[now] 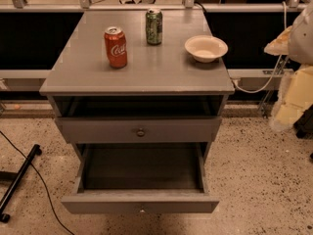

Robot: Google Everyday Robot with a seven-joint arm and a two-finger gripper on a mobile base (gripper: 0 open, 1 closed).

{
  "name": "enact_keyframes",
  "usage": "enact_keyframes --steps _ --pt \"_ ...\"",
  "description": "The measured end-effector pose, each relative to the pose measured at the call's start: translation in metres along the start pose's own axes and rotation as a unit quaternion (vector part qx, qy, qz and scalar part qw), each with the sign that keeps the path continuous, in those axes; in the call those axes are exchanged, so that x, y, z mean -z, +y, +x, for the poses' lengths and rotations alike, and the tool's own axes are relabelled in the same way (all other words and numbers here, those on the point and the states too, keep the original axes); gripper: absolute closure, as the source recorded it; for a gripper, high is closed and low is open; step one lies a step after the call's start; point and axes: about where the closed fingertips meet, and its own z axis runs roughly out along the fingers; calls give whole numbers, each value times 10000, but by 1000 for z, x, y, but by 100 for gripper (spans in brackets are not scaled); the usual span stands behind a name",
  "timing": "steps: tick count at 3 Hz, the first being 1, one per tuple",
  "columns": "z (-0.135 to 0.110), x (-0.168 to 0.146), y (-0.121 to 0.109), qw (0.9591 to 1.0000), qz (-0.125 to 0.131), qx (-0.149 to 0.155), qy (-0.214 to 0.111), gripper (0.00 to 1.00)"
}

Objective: Close middle drawer

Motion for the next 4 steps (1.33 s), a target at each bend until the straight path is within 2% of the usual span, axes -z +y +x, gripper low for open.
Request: enact_keyframes --steps 1,2,3,4 --pt "-1 -37 13 9979 -494 179 -381 0" --pt "-1 -103 55 9885 -1108 432 -939 0" --pt "6 -170 90 9822 -1306 602 -1205 0" --pt "6 -170 90 9822 -1306 601 -1205 0"
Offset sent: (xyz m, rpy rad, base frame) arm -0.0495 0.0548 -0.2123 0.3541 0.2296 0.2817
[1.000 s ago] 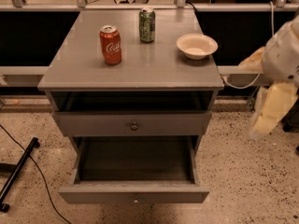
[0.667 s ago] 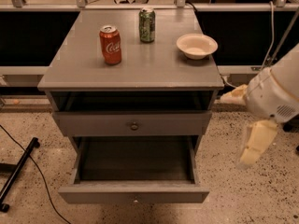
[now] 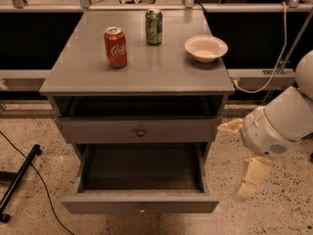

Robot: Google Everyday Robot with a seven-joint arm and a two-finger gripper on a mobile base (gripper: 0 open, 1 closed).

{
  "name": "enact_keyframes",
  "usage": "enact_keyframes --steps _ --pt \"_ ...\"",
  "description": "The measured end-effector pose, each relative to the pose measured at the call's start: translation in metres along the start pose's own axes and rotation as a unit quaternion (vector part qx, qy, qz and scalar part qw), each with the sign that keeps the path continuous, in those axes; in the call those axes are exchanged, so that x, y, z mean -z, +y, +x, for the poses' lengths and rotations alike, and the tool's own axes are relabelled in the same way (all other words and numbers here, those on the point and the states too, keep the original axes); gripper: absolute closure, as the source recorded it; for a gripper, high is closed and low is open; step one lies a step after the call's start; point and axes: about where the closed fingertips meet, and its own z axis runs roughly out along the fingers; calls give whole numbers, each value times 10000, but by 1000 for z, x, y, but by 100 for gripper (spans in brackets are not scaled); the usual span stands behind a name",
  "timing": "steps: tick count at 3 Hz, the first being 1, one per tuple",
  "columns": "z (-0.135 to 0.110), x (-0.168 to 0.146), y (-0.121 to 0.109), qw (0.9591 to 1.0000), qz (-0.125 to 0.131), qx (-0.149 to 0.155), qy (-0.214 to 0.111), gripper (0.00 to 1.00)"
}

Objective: Close middle drawer

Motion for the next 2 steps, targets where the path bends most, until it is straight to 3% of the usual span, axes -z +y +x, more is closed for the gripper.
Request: enact_keyframes --steps 1,2 --pt "13 -25 -12 9999 -67 -88 117 0" --pt "50 -69 -36 9997 260 -27 32 0"
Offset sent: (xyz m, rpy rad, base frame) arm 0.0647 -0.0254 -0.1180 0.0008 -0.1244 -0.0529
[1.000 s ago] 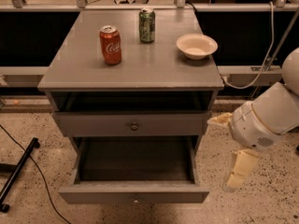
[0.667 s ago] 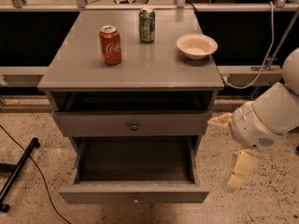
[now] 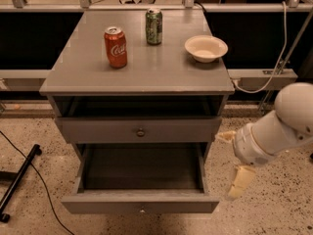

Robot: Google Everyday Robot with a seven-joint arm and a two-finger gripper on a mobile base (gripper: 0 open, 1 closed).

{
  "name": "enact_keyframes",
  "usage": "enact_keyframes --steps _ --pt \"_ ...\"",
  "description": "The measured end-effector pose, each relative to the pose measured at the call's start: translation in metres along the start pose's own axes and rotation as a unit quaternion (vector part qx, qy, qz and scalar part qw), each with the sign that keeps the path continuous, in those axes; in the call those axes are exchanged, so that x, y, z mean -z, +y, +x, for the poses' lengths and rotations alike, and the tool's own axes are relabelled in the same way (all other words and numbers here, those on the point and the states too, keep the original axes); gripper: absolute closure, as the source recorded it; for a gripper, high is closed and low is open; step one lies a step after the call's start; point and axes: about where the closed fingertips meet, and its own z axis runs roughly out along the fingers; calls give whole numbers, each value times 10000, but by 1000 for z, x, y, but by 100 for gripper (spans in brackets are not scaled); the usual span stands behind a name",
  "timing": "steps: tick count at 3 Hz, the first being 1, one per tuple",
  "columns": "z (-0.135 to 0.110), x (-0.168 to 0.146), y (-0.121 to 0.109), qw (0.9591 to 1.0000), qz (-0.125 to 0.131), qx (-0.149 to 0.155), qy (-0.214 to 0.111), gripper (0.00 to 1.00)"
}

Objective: Close middle drawer

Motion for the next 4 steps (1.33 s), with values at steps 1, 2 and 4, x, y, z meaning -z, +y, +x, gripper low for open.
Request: enact_keyframes --steps 1,2,4 --pt "26 -28 -11 9997 197 38 -109 0" --pt "51 -64 -8 9996 96 -10 -281 17" --pt "79 -116 25 9975 -304 -59 -641 64"
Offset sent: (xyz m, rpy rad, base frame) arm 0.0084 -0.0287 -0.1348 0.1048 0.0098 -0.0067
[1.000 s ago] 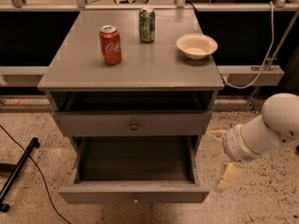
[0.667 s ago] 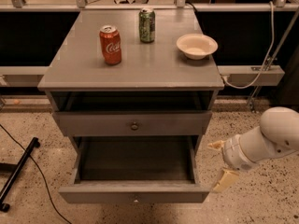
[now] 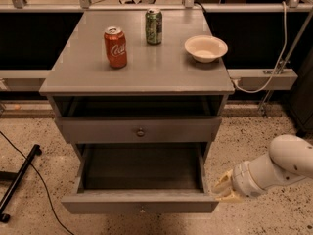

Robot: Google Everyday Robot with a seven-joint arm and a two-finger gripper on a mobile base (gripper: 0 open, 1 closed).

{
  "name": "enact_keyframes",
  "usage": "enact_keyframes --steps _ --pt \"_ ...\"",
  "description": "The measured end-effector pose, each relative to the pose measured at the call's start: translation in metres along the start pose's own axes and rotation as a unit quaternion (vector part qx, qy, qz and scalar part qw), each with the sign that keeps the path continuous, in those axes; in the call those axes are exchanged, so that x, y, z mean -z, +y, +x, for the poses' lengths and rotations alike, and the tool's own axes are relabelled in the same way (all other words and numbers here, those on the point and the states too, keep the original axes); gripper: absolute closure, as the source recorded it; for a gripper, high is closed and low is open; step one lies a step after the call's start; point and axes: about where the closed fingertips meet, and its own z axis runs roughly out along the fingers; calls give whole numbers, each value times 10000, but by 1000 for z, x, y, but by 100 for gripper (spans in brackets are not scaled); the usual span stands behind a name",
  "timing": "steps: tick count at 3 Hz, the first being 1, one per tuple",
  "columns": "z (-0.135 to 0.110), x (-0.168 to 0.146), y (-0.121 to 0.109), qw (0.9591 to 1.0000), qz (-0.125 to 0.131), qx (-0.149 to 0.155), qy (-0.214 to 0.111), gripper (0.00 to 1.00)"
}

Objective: Close middle drawer

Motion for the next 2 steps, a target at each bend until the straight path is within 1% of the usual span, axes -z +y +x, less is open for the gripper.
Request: enact_keyframes --steps 1,2 --pt "-1 -2 1 10000 -22 3 -5 95" --pt "-1 -3 1 10000 -31 5 -8 100"
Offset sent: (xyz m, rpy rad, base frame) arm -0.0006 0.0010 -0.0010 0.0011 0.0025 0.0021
